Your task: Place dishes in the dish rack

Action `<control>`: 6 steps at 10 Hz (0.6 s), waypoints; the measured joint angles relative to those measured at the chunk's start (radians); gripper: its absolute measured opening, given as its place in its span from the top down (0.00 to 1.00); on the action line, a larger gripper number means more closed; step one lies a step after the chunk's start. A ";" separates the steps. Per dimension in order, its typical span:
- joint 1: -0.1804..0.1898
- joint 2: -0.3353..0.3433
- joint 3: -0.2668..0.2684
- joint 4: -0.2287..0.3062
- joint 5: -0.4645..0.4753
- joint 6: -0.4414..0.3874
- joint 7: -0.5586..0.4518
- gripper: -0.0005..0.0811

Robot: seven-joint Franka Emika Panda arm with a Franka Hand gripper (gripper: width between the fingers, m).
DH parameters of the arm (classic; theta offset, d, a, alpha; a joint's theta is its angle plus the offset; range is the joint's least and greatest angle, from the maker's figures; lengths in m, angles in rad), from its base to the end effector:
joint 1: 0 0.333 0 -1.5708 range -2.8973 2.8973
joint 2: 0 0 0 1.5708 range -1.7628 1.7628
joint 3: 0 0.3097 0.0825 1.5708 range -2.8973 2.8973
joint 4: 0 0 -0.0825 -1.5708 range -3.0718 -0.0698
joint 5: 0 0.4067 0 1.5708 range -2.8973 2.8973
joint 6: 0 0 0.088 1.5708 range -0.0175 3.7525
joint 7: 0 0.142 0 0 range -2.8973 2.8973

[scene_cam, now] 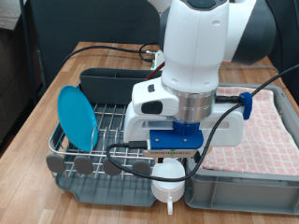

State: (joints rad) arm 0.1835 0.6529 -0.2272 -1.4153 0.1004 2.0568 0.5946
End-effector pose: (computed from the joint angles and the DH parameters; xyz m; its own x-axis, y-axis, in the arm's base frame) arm 0.7378 0.0017 0.2733 0.8024 -0.5959 0.0316 -0.5968 -0.8016 0.0370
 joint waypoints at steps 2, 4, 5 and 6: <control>0.001 -0.002 0.001 0.040 0.000 -0.055 0.001 0.07; 0.008 -0.016 0.000 0.044 -0.001 -0.055 0.021 0.02; 0.013 -0.028 -0.001 0.044 -0.001 -0.056 0.034 0.01; 0.018 -0.043 -0.001 0.042 -0.001 -0.061 0.049 0.01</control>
State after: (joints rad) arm 0.2018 0.6097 -0.2285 -1.3732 0.0990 1.9960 0.6435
